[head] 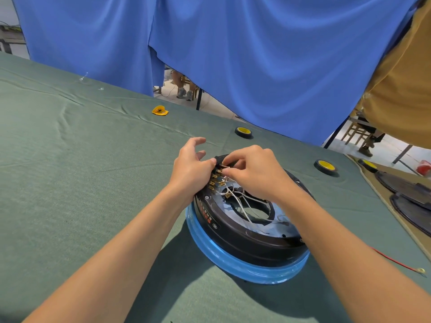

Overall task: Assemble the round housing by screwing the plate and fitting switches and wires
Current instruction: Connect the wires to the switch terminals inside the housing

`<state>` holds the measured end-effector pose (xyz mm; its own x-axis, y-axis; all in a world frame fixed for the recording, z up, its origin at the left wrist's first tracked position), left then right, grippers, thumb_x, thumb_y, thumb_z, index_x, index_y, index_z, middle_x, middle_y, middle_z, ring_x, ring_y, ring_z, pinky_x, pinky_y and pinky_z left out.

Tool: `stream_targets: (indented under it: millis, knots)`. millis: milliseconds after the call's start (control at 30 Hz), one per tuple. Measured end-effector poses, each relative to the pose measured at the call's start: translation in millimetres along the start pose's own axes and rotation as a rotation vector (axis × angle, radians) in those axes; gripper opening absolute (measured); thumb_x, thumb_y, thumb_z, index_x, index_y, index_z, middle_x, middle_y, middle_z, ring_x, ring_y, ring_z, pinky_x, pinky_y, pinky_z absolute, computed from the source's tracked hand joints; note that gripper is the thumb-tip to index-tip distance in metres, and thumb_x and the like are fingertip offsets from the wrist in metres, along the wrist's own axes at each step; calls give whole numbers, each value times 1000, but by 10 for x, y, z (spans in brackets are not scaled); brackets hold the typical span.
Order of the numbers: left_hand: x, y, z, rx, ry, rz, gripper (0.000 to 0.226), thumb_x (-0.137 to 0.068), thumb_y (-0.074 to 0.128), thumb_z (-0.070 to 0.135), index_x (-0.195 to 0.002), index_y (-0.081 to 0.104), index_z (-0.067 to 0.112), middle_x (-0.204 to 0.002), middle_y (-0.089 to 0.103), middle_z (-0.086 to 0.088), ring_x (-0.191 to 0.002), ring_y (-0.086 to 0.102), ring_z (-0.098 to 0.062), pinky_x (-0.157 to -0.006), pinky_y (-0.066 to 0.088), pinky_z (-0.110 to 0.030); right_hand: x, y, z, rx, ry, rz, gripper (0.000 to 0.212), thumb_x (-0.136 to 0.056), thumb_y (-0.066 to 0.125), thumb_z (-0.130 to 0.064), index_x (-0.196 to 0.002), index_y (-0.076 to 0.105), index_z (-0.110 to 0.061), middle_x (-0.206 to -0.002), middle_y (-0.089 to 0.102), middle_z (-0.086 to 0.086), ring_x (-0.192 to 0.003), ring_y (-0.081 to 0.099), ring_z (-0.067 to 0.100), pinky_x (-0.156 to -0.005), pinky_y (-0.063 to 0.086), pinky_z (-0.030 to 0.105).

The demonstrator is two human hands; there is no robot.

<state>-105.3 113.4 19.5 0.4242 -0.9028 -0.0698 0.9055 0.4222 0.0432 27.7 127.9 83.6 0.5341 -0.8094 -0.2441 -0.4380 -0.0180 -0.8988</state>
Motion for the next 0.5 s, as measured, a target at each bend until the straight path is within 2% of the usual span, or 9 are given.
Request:
stream_targets:
  millis: [100, 167, 267, 367, 500]
  knots:
    - [2, -4, 2, -3, 12, 5, 50, -90, 64, 3, -131, 52, 28, -139, 55, -13, -122, 57, -26, -95, 53, -49, 108, -80, -101, 94, -129, -24, 15, -86, 70, -36, -98, 75, -30, -72, 64, -14, -69, 60, 7, -69, 50, 27]
    - [4, -8, 1, 0, 14, 11, 48, -90, 64, 3, -128, 54, 29, -137, 56, -12, -120, 58, -25, -94, 54, -49, 151, -23, -169, 227, -182, -79, 16, -85, 70, -40, -99, 74, -32, -79, 65, -12, -75, 59, 12, -67, 47, 29]
    - [16, -7, 4, 19, 8, 18, 44, -89, 64, 3, -122, 55, 30, -134, 58, -12, -117, 60, -26, -94, 54, -50, 163, 43, -223, 325, -220, -71, 15, -88, 67, -39, -98, 74, -31, -90, 66, -5, -85, 59, 18, -66, 41, 30]
    - [29, -7, 15, 24, 7, 18, 43, -89, 65, 2, -118, 55, 32, -132, 59, -11, -114, 62, -27, -96, 53, -50, 162, 50, -230, 337, -258, -40, 15, -88, 67, -39, -96, 75, -30, -96, 61, -4, -91, 54, 18, -67, 38, 30]
    - [30, -5, 21, 22, 9, 13, 43, -88, 65, 2, -118, 56, 32, -131, 60, -10, -113, 63, -27, -95, 53, -51, 127, 23, -167, 253, -238, -43, 17, -86, 68, -42, -94, 75, -29, -98, 53, -8, -94, 50, 13, -75, 47, 37]
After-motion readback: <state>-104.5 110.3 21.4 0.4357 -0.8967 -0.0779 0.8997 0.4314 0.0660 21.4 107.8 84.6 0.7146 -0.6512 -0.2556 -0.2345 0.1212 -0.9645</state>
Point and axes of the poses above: each hand's wrist, its own x-axis away from the middle knuckle, its own y-axis out of the palm, z = x × y, the point moved 6 cm from there along -x, towards the middle knuckle
